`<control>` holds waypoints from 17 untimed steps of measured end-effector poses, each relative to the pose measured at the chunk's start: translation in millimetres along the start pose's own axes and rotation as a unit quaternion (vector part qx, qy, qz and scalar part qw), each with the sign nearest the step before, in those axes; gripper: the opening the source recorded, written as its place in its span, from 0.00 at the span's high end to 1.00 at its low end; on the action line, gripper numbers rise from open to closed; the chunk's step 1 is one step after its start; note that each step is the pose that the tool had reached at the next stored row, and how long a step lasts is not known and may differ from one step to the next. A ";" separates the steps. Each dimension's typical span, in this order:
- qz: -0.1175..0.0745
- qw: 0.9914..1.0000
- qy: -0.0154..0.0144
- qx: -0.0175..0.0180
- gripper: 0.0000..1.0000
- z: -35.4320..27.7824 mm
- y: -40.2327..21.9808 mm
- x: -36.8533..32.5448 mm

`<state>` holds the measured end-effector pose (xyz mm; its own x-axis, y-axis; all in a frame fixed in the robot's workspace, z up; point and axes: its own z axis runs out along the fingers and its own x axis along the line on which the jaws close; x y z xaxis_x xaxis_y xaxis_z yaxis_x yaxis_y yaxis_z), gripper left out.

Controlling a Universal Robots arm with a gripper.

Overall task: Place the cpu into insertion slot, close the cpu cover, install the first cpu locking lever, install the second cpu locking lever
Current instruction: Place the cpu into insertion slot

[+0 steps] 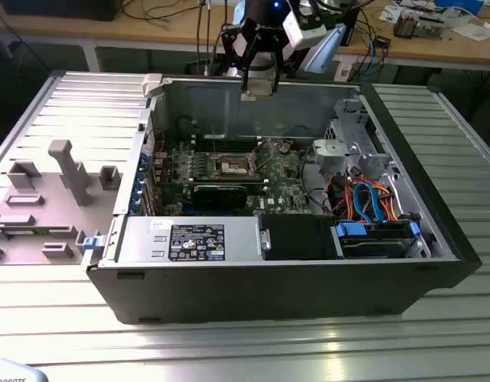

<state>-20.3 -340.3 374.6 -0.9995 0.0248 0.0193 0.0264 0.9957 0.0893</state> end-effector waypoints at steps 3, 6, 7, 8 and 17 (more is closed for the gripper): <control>0.000 1.000 0.000 0.000 0.46 0.0 0.0 0.0; 0.000 1.000 0.000 0.000 0.46 0.0 0.0 0.0; 0.000 1.000 0.000 0.000 0.46 0.0 0.0 0.0; 0.000 1.000 0.000 0.000 0.46 0.0 0.0 0.0; 0.015 1.000 -0.001 0.000 0.46 0.2 0.0 0.0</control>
<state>-20.2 -340.3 374.4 -0.9984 0.0540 0.0194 0.0555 0.9945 0.0891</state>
